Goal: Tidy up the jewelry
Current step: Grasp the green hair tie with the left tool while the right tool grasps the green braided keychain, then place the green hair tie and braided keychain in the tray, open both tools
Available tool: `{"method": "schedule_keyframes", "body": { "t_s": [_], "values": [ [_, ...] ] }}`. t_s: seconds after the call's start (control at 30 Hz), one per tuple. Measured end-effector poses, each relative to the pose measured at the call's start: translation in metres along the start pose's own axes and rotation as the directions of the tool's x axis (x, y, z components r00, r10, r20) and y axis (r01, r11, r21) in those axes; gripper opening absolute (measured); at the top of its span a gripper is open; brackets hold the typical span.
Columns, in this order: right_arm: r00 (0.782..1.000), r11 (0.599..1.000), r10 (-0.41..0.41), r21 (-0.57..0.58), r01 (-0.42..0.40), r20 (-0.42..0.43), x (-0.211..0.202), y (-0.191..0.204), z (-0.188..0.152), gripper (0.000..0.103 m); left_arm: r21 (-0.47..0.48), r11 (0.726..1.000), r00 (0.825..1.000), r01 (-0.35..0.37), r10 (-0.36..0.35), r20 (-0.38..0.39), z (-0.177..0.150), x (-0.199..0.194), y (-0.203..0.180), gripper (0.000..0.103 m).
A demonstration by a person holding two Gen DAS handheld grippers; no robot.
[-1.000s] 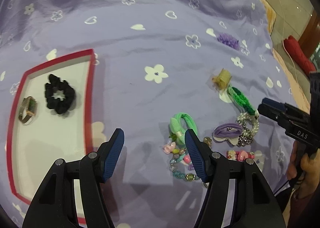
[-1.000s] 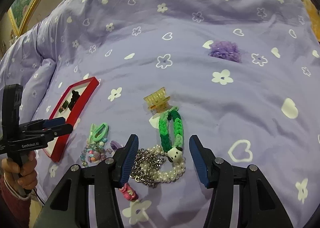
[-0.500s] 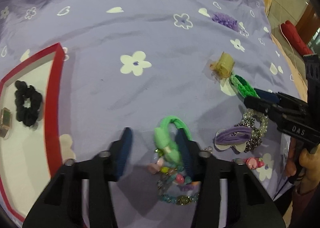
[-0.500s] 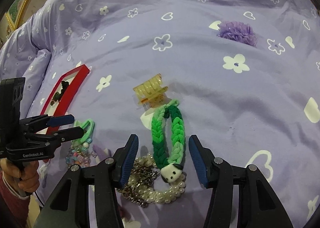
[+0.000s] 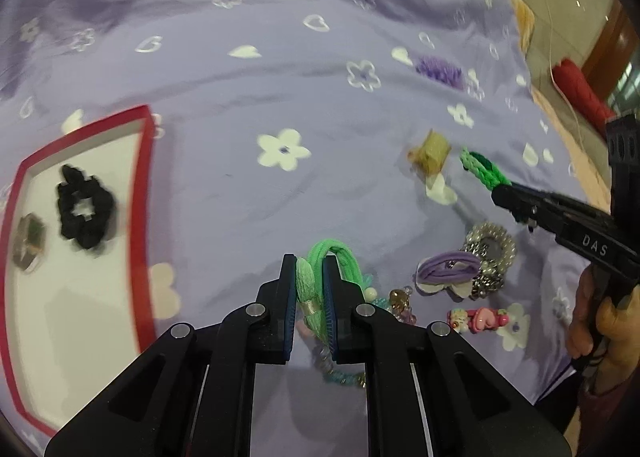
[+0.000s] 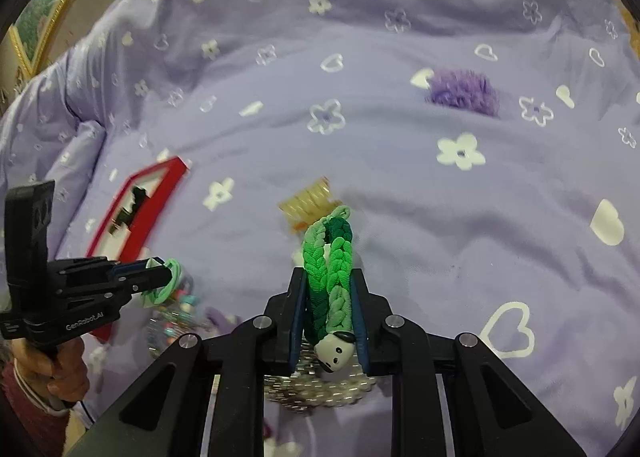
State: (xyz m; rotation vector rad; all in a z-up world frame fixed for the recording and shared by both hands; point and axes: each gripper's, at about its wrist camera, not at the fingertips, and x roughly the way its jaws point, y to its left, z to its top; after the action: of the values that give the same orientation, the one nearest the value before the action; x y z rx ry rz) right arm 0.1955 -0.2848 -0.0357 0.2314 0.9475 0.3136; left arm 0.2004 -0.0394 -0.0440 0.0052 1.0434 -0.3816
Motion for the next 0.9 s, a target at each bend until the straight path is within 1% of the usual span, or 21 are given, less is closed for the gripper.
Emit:
{"method": "schedule_keyframes", "body": {
  "t_s": [0.13, 0.33, 0.5, 0.67, 0.9],
  "values": [
    [0.999, 0.999, 0.042, -0.007, -0.042, 0.019, -0.007, 0.017, 0.001, 0.021, -0.046, 0.999, 0.999, -0.003, 0.006, 0.044, -0.006, -0.021, 0.013, 0.011],
    [0.994, 0.993, 0.111, -0.029, -0.111, 0.014, -0.004, 0.050, -0.002, 0.021, -0.132, 0.991, 0.995, -0.003, 0.015, 0.094, -0.018, -0.047, 0.040, 0.011],
    [0.987, 0.985, 0.159, -0.063, -0.159, 0.001, 0.001, 0.082, -0.003, 0.021, -0.199, 0.980, 0.993, -0.015, 0.039, 0.115, -0.030, -0.060, 0.065, 0.011],
    [0.979, 0.974, 0.203, -0.095, -0.204, -0.022, 0.011, 0.111, -0.004, 0.021, -0.243, 0.969, 0.989, -0.037, 0.071, 0.132, -0.041, -0.074, 0.088, 0.011],
    [0.965, 0.955, 0.259, -0.137, -0.264, -0.051, 0.023, 0.155, -0.004, 0.021, -0.316, 0.947, 0.983, -0.064, 0.114, 0.143, -0.054, -0.089, 0.129, 0.011]
  ]
}}
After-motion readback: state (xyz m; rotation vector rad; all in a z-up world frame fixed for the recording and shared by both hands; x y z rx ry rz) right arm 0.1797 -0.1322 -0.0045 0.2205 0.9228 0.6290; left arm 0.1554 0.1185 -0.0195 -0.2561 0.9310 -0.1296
